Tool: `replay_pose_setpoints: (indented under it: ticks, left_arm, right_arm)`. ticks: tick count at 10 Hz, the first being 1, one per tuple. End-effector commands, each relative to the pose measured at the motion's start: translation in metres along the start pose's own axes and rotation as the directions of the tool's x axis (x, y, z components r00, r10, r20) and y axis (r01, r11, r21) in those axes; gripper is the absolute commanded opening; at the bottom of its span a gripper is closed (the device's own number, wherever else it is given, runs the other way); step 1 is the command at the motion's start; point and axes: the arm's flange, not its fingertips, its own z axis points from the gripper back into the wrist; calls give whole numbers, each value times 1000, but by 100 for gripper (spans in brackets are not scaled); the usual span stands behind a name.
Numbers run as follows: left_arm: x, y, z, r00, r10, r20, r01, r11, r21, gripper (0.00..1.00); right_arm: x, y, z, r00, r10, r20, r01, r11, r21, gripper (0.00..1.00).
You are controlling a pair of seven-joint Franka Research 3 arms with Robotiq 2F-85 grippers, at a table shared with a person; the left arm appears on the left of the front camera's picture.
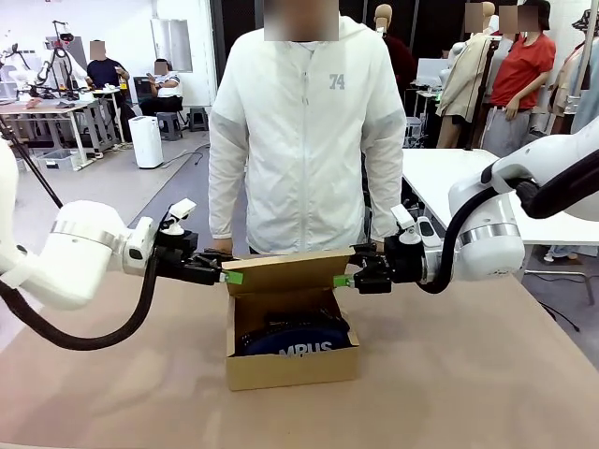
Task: Pack the items into the box.
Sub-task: Close the Mailer Box.
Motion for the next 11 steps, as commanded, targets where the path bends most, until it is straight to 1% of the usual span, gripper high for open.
replay_pose_setpoints:
  ticks: [1,2,3,4,5,6,7,8,9,10,11]
  left_arm:
    - [-5,-22,21,998,-36,-52,32,997,-75,100]
    - [-10,-32,32,994,-39,-106,29,995,-96,100]
    - [-18,-42,44,984,-49,-173,32,994,-103,100]
    - [-26,-51,56,976,-26,-216,14,999,-53,100]
    - [-29,-59,68,982,-15,-190,17,1000,9,100]
    - [-28,-62,75,994,-16,-110,25,996,80,100]
    - [-22,-59,75,997,-67,-41,71,992,104,100]
    - [-12,-52,67,996,-85,36,77,977,200,100]
    - [-1,-43,56,994,-72,82,50,966,253,100]
    - [11,-34,39,989,-84,119,48,959,281,100]
    - [19,-22,23,992,-100,75,72,947,312,100]
  right_arm:
    - [1,5,8,1000,-23,-2,23,1000,-6,100]
    - [1,7,18,999,-40,-24,39,999,-11,100]
    - [1,12,31,997,-69,-32,70,997,15,100]
    - [3,18,47,995,-93,-22,93,996,-2,100]
    - [7,25,63,994,-111,9,111,993,-29,100]
    - [11,28,75,988,-145,59,150,986,-78,100]
    - [15,26,77,972,-164,169,182,979,-95,100]
    - [18,19,69,956,-187,226,226,961,-162,100]
    - [21,10,52,952,-196,234,234,961,-146,100]
    - [26,-2,29,963,-200,182,222,970,-105,100]
    - [30,-8,8,975,-183,129,192,980,-59,100]
